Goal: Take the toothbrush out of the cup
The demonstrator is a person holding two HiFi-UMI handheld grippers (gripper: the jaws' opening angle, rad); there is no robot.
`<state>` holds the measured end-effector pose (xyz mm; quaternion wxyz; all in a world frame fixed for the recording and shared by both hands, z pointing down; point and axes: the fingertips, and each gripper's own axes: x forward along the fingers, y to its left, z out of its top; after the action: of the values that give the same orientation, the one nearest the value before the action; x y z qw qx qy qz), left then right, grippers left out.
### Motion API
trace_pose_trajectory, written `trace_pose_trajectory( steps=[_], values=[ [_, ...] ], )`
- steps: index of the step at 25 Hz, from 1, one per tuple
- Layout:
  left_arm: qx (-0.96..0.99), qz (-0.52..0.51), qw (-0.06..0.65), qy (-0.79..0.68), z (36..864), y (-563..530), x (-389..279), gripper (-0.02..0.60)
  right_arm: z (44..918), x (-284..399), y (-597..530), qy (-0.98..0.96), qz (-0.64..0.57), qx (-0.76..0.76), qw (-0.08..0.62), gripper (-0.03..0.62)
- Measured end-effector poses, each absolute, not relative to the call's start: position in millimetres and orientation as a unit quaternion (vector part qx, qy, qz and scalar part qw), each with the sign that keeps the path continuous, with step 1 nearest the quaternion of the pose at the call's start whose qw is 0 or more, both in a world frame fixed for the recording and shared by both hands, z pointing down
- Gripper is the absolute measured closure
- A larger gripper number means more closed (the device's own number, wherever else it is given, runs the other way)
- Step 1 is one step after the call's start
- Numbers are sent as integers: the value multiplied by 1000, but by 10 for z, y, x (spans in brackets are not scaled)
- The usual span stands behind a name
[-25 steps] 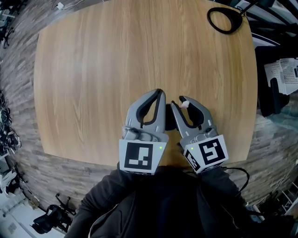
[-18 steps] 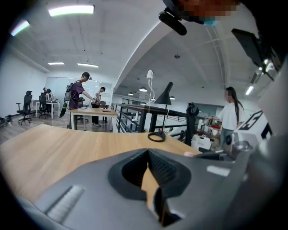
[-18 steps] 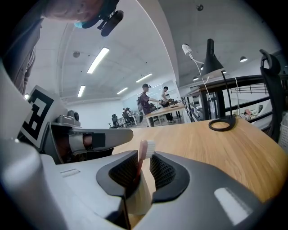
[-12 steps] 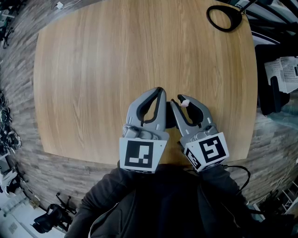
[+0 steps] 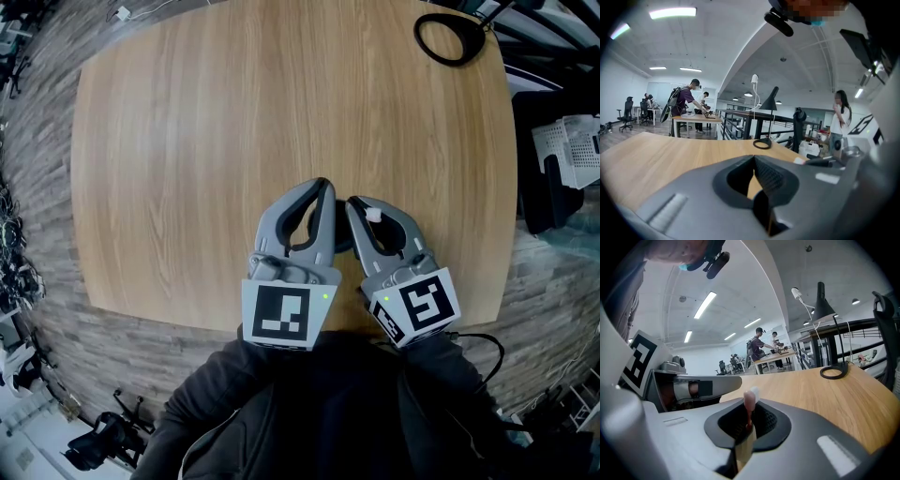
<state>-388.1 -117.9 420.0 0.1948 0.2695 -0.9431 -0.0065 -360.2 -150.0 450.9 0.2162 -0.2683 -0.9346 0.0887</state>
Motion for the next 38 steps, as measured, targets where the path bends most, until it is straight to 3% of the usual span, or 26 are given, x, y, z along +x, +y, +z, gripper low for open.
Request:
trace_pose_trajectory(
  steps=[38],
  values=[
    [257,-1,157,-954,3853,-1042,-3731,574,4022,-3509,-1316,-936,68,-302,168,586]
  ],
)
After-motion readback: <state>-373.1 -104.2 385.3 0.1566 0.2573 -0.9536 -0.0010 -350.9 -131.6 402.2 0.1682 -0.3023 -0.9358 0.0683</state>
